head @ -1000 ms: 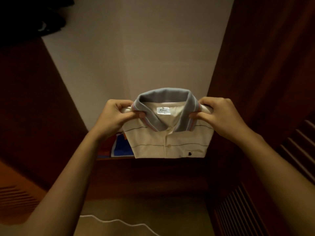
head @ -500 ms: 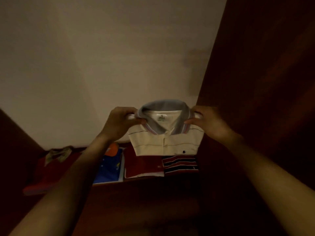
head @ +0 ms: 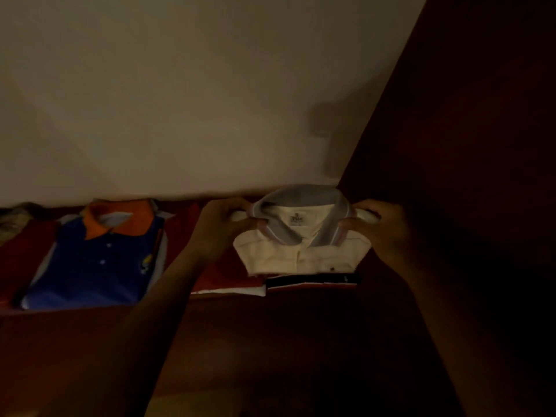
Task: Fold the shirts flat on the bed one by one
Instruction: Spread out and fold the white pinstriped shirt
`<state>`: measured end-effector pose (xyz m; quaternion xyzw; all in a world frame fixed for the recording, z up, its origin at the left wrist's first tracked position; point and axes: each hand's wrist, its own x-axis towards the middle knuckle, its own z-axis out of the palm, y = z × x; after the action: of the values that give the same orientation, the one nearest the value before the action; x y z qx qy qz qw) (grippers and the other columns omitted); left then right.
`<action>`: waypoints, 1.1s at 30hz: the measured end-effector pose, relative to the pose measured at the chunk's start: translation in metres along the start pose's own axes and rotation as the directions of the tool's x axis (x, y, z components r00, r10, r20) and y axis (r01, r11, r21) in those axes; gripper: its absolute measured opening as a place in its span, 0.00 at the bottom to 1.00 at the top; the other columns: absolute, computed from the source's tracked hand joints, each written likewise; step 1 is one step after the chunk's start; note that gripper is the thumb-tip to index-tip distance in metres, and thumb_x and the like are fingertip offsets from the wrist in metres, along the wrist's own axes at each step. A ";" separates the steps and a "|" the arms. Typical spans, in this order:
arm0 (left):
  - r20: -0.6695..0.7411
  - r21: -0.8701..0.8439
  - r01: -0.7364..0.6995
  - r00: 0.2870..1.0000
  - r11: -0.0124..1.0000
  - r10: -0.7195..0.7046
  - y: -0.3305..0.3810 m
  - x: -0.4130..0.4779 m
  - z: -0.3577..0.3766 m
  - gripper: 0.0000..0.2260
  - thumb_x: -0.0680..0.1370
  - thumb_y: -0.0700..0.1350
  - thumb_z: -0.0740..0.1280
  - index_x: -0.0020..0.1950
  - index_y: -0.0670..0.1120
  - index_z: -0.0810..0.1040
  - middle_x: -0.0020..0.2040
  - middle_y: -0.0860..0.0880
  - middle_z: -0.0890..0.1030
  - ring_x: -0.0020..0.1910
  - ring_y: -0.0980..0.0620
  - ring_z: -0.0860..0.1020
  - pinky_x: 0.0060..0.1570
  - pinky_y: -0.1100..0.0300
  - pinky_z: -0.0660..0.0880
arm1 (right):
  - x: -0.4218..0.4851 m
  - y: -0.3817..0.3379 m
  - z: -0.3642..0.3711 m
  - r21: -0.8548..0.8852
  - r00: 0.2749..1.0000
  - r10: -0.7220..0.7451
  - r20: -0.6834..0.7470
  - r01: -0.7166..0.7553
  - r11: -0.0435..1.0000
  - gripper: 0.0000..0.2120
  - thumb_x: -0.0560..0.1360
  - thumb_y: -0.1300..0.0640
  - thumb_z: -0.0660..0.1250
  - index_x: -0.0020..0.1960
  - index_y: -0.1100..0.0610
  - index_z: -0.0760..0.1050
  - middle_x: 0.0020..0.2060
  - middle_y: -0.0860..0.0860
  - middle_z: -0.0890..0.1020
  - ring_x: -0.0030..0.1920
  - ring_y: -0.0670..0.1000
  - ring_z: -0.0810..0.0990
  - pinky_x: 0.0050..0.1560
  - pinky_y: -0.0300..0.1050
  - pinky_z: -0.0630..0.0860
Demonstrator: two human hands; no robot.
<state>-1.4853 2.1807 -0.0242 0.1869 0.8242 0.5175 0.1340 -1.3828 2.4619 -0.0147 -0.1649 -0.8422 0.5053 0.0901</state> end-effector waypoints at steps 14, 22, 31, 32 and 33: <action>-0.198 0.112 0.283 0.946 0.953 -0.257 -0.201 0.125 0.156 0.17 0.71 0.44 0.78 0.59 0.45 0.81 0.56 0.51 0.81 0.54 0.55 0.77 0.56 0.55 0.76 | 0.115 0.208 0.110 -0.033 0.971 0.236 -0.048 -0.238 0.971 0.24 0.75 0.67 0.71 0.68 0.68 0.70 0.66 0.63 0.74 0.65 0.61 0.73 0.51 0.37 0.70; -0.309 0.207 0.194 0.943 0.959 -0.124 -0.186 0.138 0.149 0.14 0.71 0.43 0.77 0.55 0.45 0.83 0.52 0.51 0.83 0.53 0.52 0.80 0.49 0.63 0.72 | 0.114 0.203 0.118 -0.126 0.957 0.100 -0.271 -0.138 0.982 0.19 0.76 0.66 0.67 0.67 0.62 0.75 0.65 0.63 0.72 0.65 0.61 0.72 0.63 0.48 0.69; 0.081 0.754 -0.027 0.995 0.656 -0.053 -0.210 0.093 0.206 0.37 0.80 0.68 0.47 0.82 0.49 0.41 0.81 0.47 0.36 0.80 0.47 0.36 0.78 0.45 0.41 | 0.081 0.238 0.149 -0.713 0.990 0.017 0.139 0.089 0.695 0.27 0.84 0.45 0.49 0.81 0.49 0.47 0.81 0.55 0.47 0.80 0.56 0.45 0.78 0.56 0.46; 0.092 0.772 -0.029 0.994 0.635 -0.067 -0.218 0.089 0.209 0.36 0.80 0.68 0.43 0.81 0.50 0.38 0.81 0.48 0.34 0.79 0.48 0.34 0.78 0.45 0.41 | 0.080 0.251 0.147 -0.727 0.982 0.074 0.175 0.079 0.682 0.28 0.84 0.42 0.45 0.80 0.47 0.39 0.81 0.53 0.42 0.80 0.54 0.41 0.78 0.55 0.44; 0.079 0.790 -0.022 0.995 0.613 -0.066 -0.224 0.085 0.210 0.36 0.80 0.68 0.41 0.81 0.51 0.37 0.81 0.48 0.34 0.79 0.48 0.34 0.78 0.45 0.40 | 0.080 0.259 0.145 -0.725 0.975 0.108 0.195 0.069 0.685 0.29 0.83 0.40 0.44 0.79 0.45 0.35 0.80 0.52 0.40 0.80 0.53 0.39 0.78 0.53 0.42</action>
<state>-1.5122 2.2994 -0.3186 0.2425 0.9621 0.0908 0.0856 -1.4550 2.4852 -0.3125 -0.1386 -0.9761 0.1454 -0.0827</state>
